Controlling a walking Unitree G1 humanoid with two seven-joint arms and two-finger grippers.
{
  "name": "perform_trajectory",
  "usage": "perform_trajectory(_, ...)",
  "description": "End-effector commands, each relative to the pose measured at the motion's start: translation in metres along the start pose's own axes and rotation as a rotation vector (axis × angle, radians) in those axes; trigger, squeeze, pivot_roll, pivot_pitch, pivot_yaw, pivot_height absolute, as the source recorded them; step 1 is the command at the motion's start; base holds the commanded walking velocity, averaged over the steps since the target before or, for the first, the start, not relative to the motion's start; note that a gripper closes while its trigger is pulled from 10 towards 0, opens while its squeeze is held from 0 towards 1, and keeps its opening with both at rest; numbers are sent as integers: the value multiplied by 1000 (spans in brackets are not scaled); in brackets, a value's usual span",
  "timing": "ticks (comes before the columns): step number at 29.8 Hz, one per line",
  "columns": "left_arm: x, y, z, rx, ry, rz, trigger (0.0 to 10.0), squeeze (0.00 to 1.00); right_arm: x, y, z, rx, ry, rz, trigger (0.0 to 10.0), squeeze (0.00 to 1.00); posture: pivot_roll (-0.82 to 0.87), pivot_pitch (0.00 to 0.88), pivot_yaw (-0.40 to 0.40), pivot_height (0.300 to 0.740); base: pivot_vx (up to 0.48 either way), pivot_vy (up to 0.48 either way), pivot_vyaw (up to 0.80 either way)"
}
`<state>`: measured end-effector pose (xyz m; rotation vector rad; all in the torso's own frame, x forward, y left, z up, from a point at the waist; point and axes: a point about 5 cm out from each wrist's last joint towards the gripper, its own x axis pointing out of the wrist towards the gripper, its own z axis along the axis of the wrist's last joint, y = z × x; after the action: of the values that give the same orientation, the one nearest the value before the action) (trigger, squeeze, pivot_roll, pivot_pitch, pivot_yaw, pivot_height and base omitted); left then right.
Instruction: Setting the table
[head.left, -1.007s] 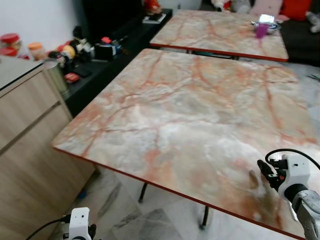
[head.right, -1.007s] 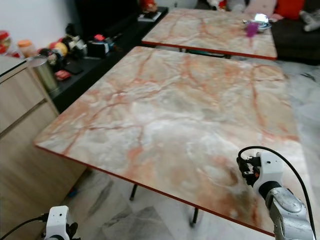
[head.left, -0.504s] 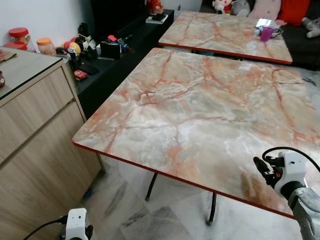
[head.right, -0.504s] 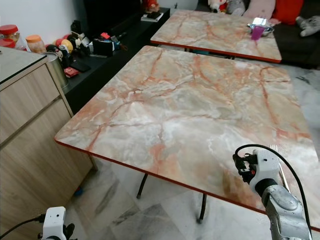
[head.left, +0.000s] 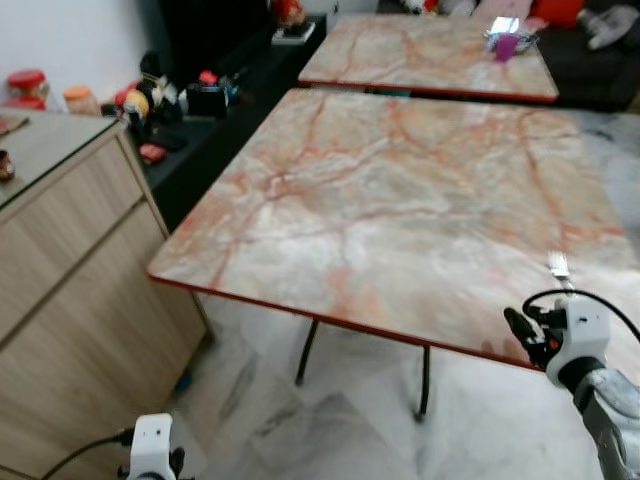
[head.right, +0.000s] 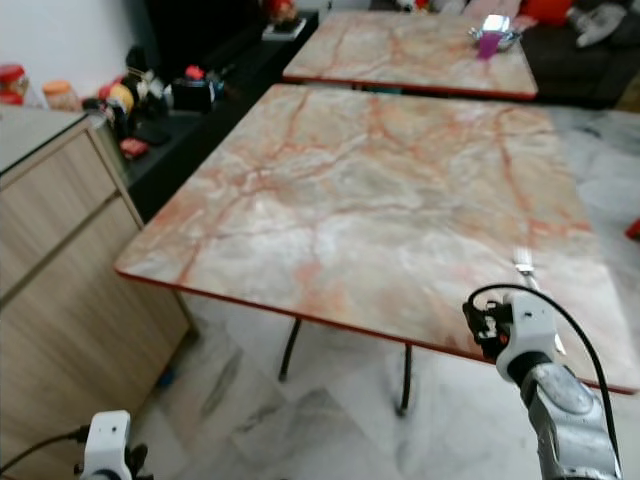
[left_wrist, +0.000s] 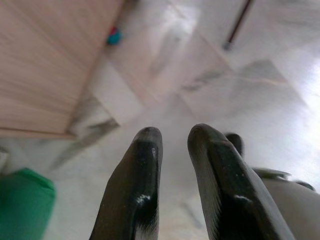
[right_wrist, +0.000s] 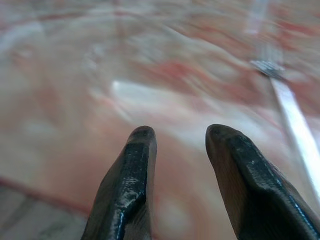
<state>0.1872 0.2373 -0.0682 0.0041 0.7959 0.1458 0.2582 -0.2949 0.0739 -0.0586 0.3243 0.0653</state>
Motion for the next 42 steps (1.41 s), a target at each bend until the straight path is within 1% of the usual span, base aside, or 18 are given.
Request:
perform_trajectory(1, -1, -1, -6, 1, 20, -3, 10000, 0, -1, -4, 2, -1, -5, -11, 10000, 0, 20, 37, 19, 740, 0, -289, 0)
perform_trajectory(5, -1, -1, -6, 2, 19, -4, 10000, 0, -1, -4, 1, 0, -5, -11, 10000, 0, 21, 36, 20, 740, 0, -287, 0)
perform_trajectory(38, -1, 0, -6, -2, 22, -1, 10000, 0, 0, -5, 1, 2, -11, -18, 10000, 0, 23, 41, 20, 740, 0, 0, 0)
perform_trajectory(42, -2, 0, -6, -4, 21, -1, 10000, 0, 1, -4, 2, -8, -13, -20, 10000, 0, 22, 40, 21, 740, 248, 0, -245)
